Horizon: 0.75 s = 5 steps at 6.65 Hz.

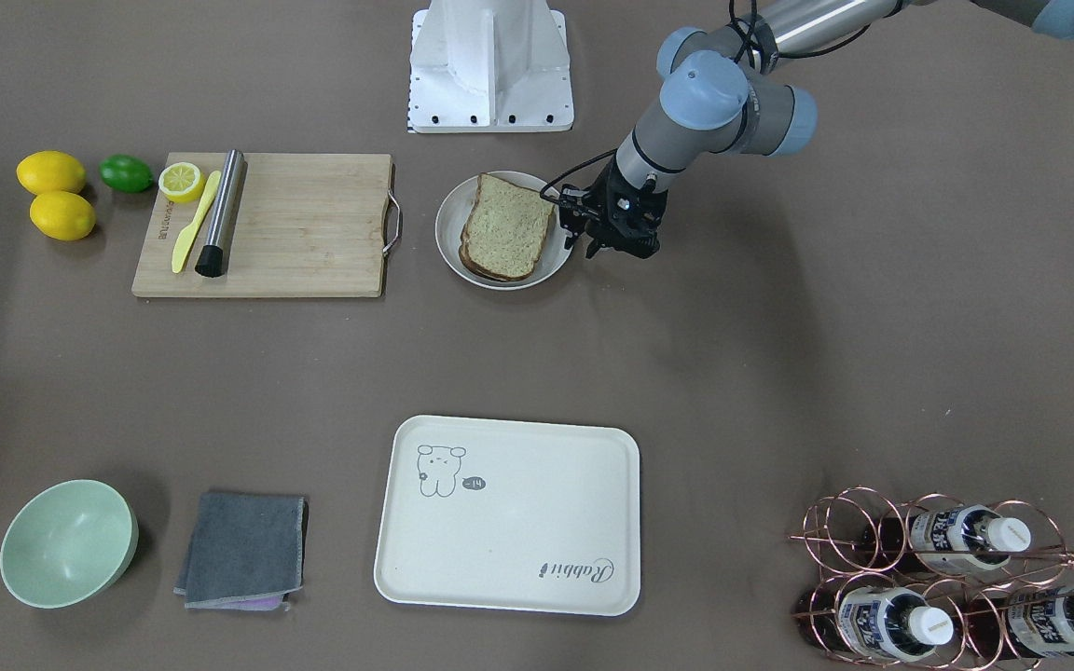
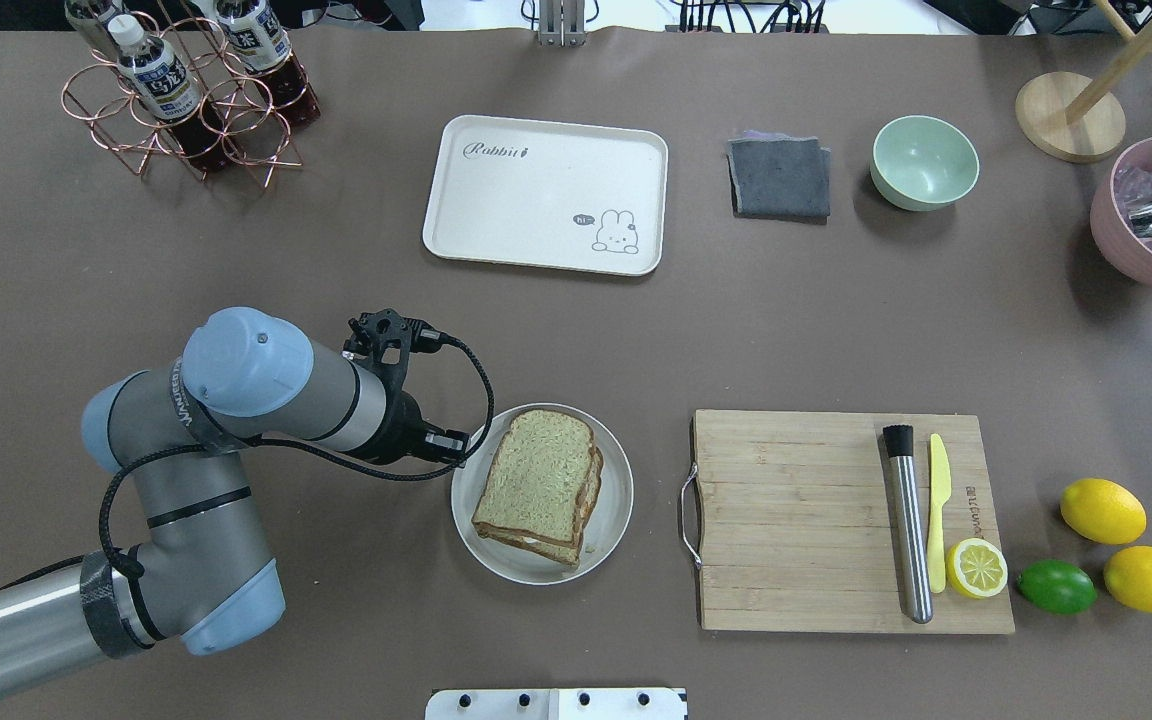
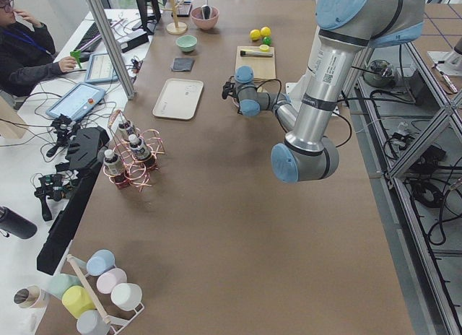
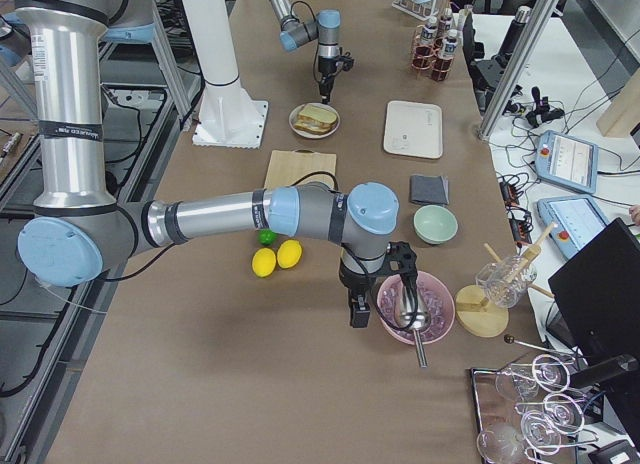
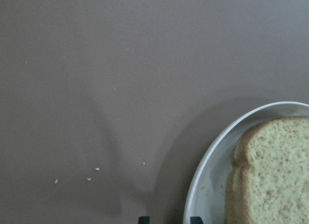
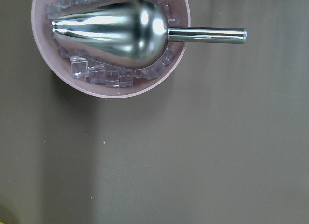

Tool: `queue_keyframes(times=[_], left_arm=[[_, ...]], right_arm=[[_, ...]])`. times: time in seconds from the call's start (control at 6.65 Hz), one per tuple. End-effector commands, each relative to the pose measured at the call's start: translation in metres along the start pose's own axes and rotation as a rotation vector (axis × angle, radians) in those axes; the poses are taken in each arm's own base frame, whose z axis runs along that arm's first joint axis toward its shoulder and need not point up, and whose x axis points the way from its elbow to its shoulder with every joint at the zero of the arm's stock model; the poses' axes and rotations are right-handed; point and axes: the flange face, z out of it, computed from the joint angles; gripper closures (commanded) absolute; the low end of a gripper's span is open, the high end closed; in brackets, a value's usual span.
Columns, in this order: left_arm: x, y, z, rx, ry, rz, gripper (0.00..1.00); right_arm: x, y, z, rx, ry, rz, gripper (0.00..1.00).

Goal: Make sandwich and place on tray
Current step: 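Grasp the plate rim with the left gripper while the right arm retracts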

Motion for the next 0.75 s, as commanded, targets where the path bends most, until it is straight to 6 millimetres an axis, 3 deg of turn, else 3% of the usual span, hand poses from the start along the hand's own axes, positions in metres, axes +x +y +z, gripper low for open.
queue_keyframes(times=[0.0,0.45,0.6], left_arm=[[0.0108,0.0069,0.0056,-0.009,0.009,0.013,0.6],[0.0133,0.0134,0.012,-0.022,0.008,0.019,0.61],[0.0119,0.0137,0.0129,-0.023,0.006,0.019,0.66]], right_arm=[[0.0008,0.0003,0.0009,-0.003,0.001,0.003,0.0],[0.0023,-0.0003,0.0025,-0.005,0.002,0.005,0.0],[0.0018,-0.0005,0.0029,-0.006,0.002,0.004,0.0]])
